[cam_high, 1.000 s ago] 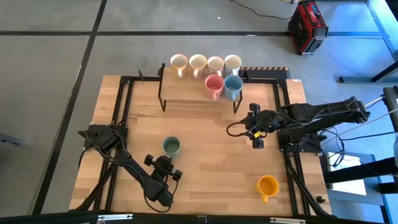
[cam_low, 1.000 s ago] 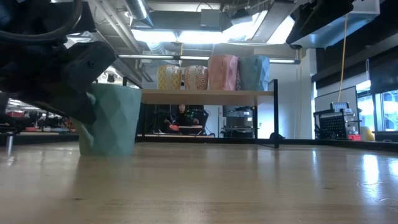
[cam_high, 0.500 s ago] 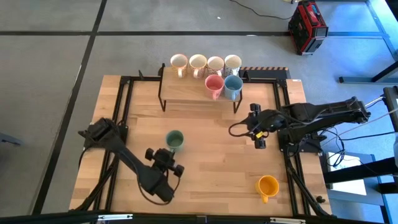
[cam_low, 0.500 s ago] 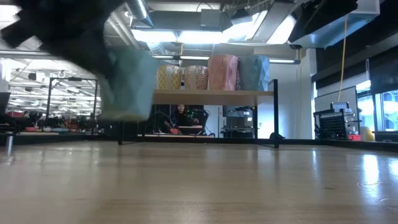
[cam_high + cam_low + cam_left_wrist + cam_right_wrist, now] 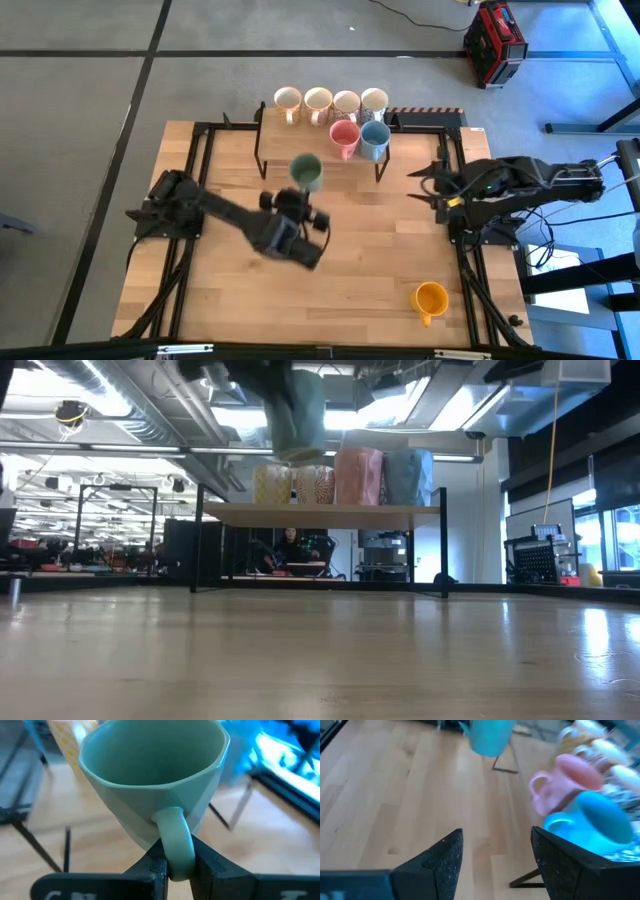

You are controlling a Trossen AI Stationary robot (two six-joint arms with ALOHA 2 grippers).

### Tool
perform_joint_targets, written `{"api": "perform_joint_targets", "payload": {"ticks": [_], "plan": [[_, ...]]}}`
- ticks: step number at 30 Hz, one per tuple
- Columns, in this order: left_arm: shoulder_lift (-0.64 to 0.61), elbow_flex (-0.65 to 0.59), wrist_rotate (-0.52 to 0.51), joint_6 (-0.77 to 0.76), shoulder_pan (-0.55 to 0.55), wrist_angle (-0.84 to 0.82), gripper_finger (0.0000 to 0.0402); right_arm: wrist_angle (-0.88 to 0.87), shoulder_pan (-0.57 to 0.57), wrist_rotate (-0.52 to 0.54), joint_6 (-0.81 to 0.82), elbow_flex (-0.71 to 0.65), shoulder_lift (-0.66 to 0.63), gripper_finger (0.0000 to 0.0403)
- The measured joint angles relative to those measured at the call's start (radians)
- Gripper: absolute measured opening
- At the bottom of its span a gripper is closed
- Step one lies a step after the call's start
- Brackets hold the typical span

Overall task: Place coffee mugs
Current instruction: Put the green mug on the shelf

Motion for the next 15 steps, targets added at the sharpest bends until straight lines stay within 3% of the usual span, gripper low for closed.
{"api": "perform_joint_targets", "payload": {"ticks": [9,15], "plan": [[0.0,0.054,0.003,0.273,0.233,0.185,0.0038,-0.039,0.0,0.024,-0.035,0.0,-0.097,0.0223],[0.013,0.054,0.049,0.324,0.332,0.22,0.0038,-0.062,0.0,0.024,-0.046,0.0,-0.117,0.0223]]}}
